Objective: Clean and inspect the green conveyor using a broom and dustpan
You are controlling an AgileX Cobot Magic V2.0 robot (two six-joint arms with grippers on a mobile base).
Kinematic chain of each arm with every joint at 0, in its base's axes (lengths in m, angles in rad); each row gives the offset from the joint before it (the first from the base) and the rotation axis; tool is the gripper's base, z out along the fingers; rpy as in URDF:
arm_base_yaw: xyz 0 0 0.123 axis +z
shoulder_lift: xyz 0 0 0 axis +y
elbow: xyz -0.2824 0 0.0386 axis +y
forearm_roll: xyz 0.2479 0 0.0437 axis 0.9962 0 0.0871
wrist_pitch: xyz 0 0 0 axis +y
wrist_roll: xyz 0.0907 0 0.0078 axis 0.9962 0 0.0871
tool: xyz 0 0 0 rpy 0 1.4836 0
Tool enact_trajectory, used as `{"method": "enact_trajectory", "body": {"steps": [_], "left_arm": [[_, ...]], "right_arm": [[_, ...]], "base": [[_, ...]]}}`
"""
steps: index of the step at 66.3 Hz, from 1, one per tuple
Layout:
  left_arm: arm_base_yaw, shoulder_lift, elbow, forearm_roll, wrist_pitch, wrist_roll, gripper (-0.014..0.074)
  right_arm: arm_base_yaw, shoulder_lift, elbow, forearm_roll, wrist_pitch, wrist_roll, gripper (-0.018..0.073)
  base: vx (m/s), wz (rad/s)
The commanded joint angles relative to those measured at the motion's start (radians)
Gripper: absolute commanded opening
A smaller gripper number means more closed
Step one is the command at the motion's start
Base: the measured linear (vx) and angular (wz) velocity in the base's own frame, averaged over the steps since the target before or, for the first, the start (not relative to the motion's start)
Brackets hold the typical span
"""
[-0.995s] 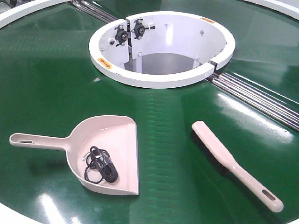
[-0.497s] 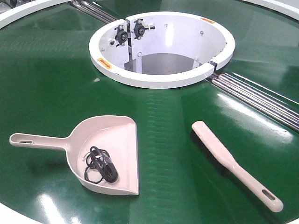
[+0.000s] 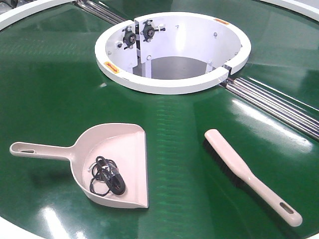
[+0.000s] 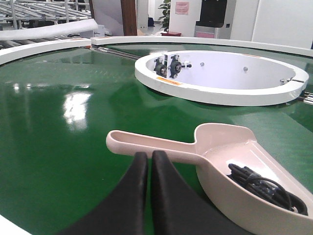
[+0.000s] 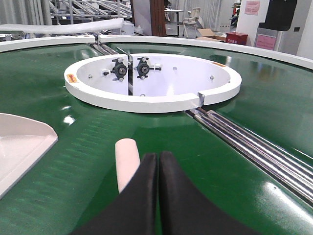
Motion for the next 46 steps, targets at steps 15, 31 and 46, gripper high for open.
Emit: {"method": "enact_trajectory", "body": {"steps": [15, 31, 46], "left_arm": [[-0.005, -0.014, 0.032, 0.002, -0.071, -0.008, -0.0008], [-0.005, -0.014, 0.032, 0.002, -0.071, -0.008, -0.0008], [-0.005, -0.014, 0.032, 0.002, -0.071, -0.008, -0.0008]], "right_arm": [[-0.001, 0.012, -0.026, -0.006, -0.074, 0.000, -0.0010], [-0.001, 0.012, -0.026, -0.006, -0.075, 0.000, -0.0010], [-0.001, 0.012, -0.026, -0.006, -0.075, 0.000, -0.0010]], "base": [[0.00, 0.00], [0.00, 0.00], [0.00, 0.00]]}}
